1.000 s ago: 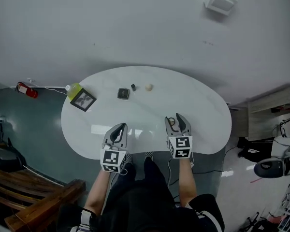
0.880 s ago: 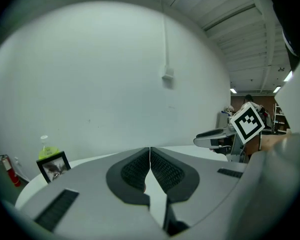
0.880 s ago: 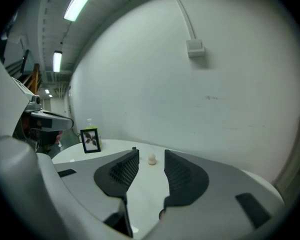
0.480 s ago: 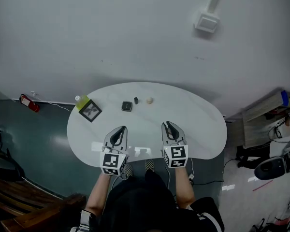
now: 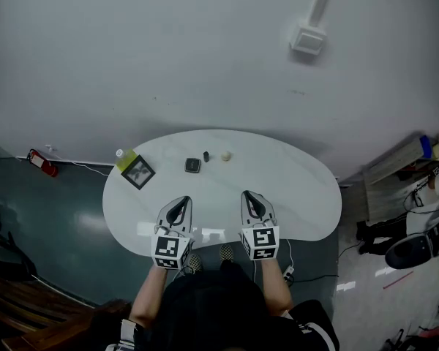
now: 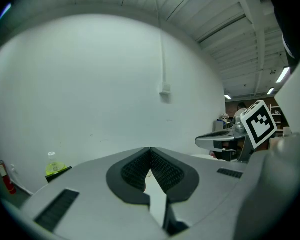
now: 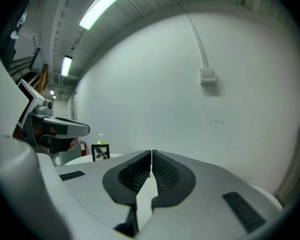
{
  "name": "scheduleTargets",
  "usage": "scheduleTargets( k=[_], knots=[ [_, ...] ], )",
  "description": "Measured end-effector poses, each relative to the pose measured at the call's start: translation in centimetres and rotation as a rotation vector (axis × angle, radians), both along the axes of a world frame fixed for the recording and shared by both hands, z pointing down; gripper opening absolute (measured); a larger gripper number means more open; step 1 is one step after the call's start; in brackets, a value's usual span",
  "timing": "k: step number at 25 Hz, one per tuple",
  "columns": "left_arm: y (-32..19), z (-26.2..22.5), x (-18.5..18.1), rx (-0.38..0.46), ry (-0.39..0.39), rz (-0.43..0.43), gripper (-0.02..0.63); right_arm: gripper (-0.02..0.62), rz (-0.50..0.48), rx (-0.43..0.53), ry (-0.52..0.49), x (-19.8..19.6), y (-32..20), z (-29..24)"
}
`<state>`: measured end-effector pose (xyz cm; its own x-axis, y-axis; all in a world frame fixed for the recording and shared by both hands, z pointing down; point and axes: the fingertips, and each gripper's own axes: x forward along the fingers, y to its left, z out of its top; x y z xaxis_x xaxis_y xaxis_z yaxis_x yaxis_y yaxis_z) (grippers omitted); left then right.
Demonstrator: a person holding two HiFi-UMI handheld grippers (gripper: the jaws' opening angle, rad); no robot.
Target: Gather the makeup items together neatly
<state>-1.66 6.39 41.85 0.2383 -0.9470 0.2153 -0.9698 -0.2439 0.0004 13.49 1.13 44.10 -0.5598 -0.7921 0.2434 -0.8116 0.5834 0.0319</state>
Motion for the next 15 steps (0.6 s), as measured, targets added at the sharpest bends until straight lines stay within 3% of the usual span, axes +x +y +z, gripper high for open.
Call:
scheduleTargets(
  k=[15],
  knots=[
    [0.5,0.4,-2.1,0.002,0.023,0.048,0.020,0.035,0.023,-0.012,0.020,-2.6,1.4,0.3]
  ],
)
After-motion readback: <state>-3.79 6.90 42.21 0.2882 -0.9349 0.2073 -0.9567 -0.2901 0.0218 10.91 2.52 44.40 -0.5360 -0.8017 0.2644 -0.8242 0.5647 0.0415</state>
